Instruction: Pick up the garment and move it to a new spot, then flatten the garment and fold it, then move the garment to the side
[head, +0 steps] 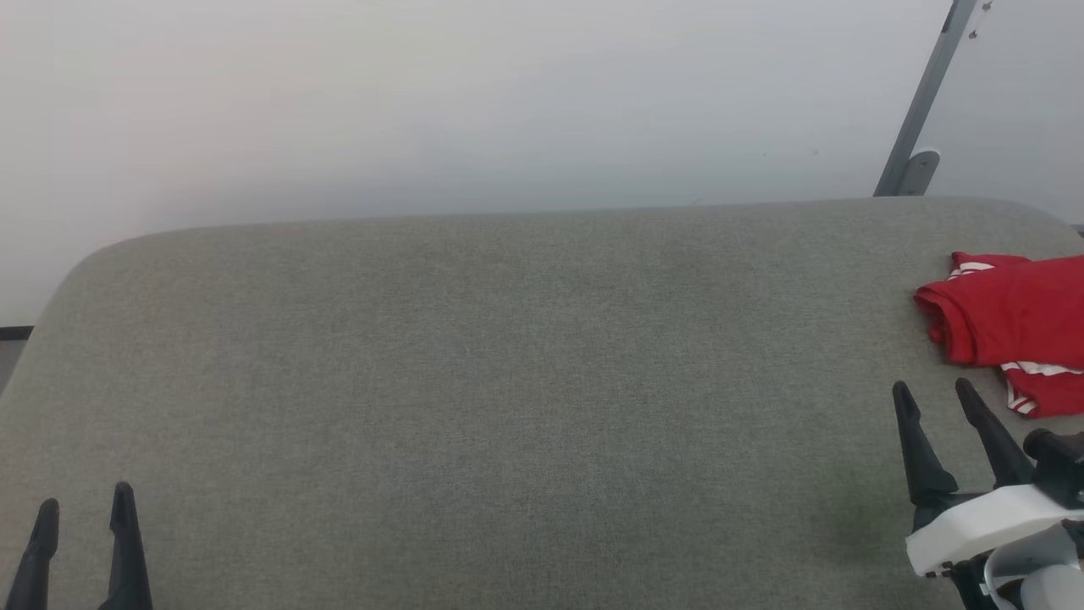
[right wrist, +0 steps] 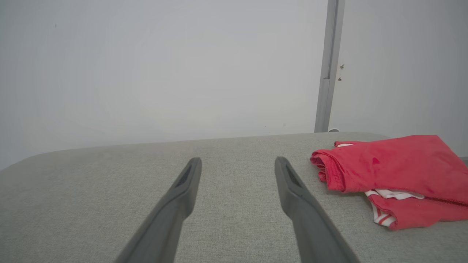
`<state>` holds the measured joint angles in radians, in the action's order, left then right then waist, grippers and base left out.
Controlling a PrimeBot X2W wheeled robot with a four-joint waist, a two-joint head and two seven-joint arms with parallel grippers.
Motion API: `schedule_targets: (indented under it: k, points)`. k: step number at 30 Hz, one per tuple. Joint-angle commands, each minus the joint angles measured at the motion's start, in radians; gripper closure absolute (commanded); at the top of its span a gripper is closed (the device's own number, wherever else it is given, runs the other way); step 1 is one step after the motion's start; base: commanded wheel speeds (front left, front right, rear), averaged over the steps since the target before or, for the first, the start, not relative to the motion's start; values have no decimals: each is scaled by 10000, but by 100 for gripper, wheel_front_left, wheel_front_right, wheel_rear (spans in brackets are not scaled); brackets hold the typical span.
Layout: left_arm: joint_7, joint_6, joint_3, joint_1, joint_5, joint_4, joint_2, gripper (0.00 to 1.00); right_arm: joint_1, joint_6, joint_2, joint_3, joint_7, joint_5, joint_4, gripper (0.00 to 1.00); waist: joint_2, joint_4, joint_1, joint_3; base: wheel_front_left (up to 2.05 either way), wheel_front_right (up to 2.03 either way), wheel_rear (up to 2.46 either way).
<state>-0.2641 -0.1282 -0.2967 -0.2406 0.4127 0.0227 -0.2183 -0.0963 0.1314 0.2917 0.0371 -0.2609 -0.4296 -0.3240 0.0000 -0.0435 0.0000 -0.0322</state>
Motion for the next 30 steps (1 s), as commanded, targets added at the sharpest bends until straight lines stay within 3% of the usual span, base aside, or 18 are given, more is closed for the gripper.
schedule_targets:
  k: [1,8,9,13,30]
  points:
    - [4,-22,-30,-60,-10,36,4,0,55,-15,-13,18,-47,41,31,0,0,-7,0,-1,0,0,0]
    - [4,-22,1,-119,-38,154,39,0,94,-15,-42,-56,-47,39,84,0,0,9,0,8,0,0,0]
    - [0,2,14,-26,1,107,65,100,20,2,-36,-49,4,-3,-2,100,0,12,0,13,0,0,0]
    - [59,2,101,-12,84,-265,362,100,307,2,-250,-8,65,-84,-294,100,0,13,0,14,0,0,0]
    - [894,-5,475,792,2735,-791,646,100,183,0,-726,-357,890,-2694,-31,100,0,71,0,60,0,0,0]
